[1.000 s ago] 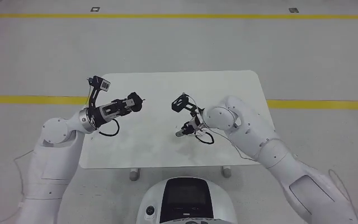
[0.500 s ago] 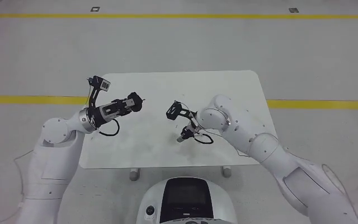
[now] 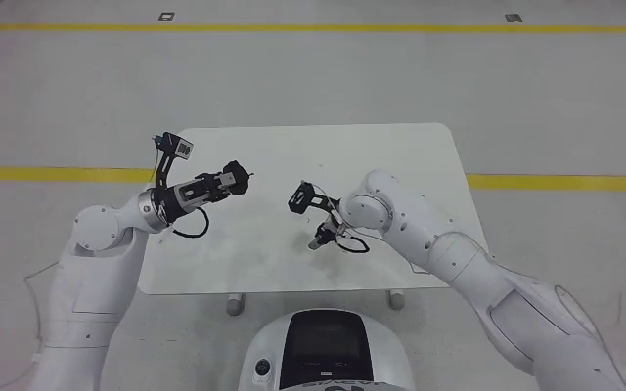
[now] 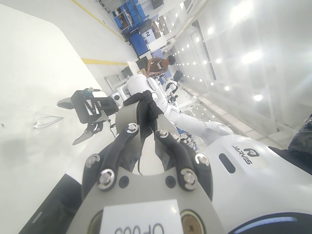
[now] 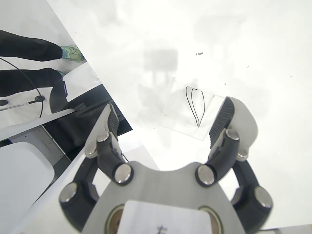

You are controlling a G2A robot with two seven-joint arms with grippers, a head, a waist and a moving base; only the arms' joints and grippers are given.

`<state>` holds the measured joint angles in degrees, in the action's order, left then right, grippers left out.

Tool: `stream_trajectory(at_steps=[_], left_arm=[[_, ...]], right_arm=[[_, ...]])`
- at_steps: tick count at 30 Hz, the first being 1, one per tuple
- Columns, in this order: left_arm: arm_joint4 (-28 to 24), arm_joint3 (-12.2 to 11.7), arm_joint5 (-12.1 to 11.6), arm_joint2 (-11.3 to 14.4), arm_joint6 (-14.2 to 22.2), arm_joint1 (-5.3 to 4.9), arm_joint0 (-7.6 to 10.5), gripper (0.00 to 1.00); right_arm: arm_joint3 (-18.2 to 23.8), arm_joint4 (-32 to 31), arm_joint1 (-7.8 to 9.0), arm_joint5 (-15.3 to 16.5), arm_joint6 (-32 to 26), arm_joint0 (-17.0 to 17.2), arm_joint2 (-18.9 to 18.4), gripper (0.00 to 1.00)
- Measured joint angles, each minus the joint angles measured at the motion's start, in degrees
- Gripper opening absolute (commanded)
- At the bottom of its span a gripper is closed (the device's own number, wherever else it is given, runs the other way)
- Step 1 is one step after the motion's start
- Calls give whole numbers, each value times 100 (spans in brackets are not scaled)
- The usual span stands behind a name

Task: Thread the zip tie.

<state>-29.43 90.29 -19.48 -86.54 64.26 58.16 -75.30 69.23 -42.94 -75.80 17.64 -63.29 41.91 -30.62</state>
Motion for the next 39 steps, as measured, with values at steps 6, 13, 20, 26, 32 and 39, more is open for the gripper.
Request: stream_trajectory(at_steps=[6,13,20,26,32,39], left_arm=[[0,0,0,0,0,0,0,0],[0,0,0,0,0,0,0,0],[0,0,0,0,0,0,0,0],[0,0,0,0,0,0,0,0],[0,0,0,0,0,0,0,0],[0,0,0,0,0,0,0,0]], right_arm=[[9,-483,15,-24,-333,-83,44,99],[38,-603,-13,188,-445,-60,118,31],[-272,-572,-55,184,-176,23,190,10],[-376,-724,-98,184,-110,7,253,3],[-419,-856,-158,184,-50,-18,343,2],[-686,-965,-273,184,140,-38,568,1]])
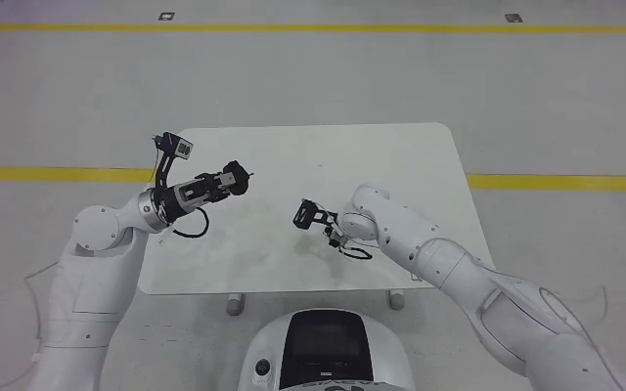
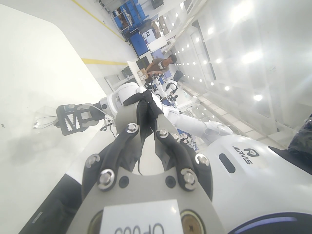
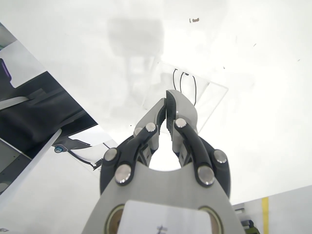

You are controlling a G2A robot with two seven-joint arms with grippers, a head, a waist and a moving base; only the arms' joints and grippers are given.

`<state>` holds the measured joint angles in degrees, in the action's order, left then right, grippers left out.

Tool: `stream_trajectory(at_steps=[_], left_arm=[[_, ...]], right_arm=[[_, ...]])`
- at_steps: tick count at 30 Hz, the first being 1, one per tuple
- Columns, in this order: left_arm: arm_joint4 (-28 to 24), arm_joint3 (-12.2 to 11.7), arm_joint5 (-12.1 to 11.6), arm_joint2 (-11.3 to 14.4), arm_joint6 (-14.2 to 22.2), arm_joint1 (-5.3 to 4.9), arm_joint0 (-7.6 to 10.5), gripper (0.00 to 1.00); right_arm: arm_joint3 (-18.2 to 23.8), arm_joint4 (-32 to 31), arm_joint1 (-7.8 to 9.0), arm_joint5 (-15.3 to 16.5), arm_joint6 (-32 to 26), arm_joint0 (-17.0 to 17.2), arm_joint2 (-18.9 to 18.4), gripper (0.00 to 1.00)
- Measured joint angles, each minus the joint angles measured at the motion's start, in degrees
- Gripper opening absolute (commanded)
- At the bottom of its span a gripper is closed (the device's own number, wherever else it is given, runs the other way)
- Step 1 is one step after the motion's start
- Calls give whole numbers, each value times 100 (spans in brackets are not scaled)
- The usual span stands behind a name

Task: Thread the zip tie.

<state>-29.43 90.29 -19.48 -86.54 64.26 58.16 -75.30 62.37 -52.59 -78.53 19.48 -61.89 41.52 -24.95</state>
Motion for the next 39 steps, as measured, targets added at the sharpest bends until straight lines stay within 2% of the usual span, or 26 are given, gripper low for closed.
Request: stream_trajectory(at_steps=[13,16,29,36,37,39], left_arm=[[0,0,0,0,0,0,0,0],[0,0,0,0,0,0,0,0],[0,0,0,0,0,0,0,0],[0,0,0,0,0,0,0,0],[0,0,0,0,0,0,0,0],[0,0,0,0,0,0,0,0]], right_arm=[[-667,67,-270,0,257,-163,329,21],[-809,97,-331,0,320,-205,368,21],[-1370,295,-568,0,360,-372,508,13],[-1579,506,-679,0,298,-462,621,4],[-1600,525,-689,0,299,-473,639,0],[-1644,567,-711,0,307,-498,684,0]])
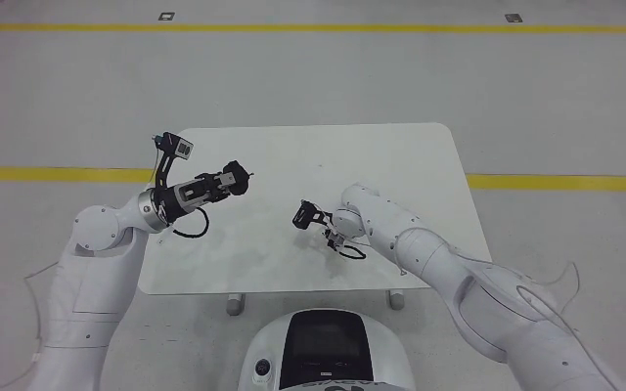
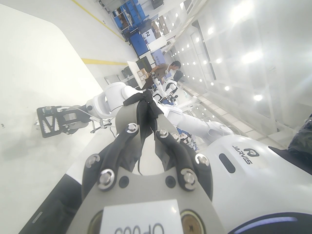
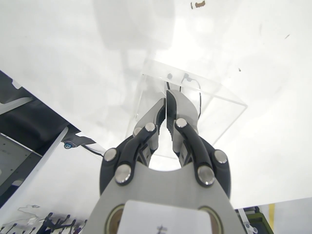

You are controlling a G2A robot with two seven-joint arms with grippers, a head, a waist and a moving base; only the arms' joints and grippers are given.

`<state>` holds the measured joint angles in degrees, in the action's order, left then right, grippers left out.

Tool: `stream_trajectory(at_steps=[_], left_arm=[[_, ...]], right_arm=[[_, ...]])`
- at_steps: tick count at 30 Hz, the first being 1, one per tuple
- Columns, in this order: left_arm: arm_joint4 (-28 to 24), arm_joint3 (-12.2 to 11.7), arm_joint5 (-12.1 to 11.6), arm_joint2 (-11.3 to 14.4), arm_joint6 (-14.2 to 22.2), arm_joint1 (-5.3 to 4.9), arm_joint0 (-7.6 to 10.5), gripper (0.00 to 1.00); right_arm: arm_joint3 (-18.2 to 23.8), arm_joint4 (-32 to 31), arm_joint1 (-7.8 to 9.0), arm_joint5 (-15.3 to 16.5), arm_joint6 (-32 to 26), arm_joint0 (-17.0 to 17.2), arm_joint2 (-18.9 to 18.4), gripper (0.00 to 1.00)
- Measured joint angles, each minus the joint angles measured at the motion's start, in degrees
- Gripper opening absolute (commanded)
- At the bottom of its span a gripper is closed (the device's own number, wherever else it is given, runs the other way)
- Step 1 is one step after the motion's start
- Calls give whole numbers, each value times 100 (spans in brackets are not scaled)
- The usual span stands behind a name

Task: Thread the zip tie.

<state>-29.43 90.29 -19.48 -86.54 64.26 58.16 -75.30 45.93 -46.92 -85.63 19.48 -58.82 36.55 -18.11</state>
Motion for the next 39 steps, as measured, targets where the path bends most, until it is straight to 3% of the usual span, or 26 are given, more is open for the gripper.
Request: stream_trajectory(at_steps=[11,16,27,39], left_arm=[[0,0,0,0,0,0,0,0],[0,0,0,0,0,0,0,0],[0,0,0,0,0,0,0,0],[0,0,0,0,0,0,0,0]], right_arm=[[-40,108,-35,0,39,-152,136,0],[42,70,-7,0,35,-173,153,15],[-66,158,-14,0,56,-172,251,7],[-252,304,-88,0,76,-218,404,8]])
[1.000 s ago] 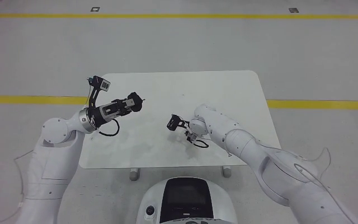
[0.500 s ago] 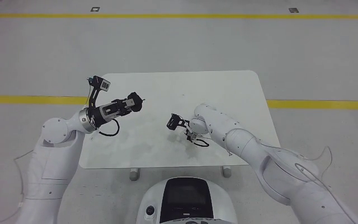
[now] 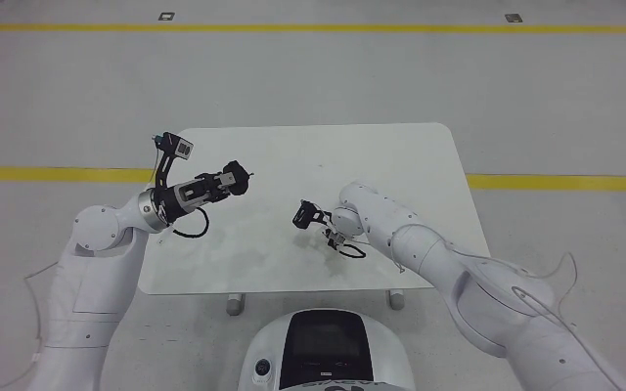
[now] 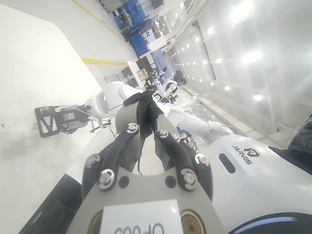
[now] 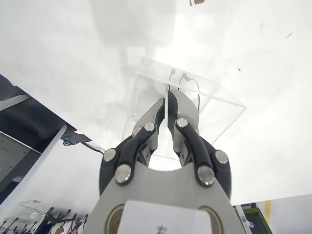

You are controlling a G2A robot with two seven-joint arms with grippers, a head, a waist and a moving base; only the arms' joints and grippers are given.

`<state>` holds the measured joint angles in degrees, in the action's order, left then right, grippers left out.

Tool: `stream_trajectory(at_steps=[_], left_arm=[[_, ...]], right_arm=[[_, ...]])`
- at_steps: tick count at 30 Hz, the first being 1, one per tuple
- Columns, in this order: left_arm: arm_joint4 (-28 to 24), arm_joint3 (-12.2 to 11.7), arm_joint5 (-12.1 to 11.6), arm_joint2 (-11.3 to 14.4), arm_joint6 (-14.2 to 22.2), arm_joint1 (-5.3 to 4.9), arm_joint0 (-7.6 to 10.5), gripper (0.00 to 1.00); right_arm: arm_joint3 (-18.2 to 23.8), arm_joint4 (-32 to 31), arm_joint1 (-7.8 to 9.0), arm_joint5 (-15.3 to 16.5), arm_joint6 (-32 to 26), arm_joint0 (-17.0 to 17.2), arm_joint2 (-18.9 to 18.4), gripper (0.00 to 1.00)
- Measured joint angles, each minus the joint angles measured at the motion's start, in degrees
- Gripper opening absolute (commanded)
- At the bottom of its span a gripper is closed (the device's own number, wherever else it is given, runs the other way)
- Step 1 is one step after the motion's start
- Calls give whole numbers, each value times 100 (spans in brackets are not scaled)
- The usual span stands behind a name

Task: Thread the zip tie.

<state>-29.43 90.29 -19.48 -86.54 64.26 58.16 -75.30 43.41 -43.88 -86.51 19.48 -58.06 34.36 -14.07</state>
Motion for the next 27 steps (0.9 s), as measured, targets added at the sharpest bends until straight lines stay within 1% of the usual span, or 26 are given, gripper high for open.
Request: stream_trajectory(at_steps=[4,6,9,10,14,27], left_arm=[[0,0,0,0,0,0,0,0],[0,0,0,0,0,0,0,0],[0,0,0,0,0,0,0,0],[0,0,0,0,0,0,0,0],[0,0,0,0,0,0,0,0],[0,0,0,0,0,0,0,0]], right_arm=[[-26,17,-12,0,27,-28,33,9],[-42,24,-18,0,38,-36,48,11],[-71,35,-29,0,52,-43,65,11],[-78,37,-33,0,56,-45,70,13],[-108,19,-52,0,59,-62,93,12],[-268,42,-157,0,34,-78,176,13]])
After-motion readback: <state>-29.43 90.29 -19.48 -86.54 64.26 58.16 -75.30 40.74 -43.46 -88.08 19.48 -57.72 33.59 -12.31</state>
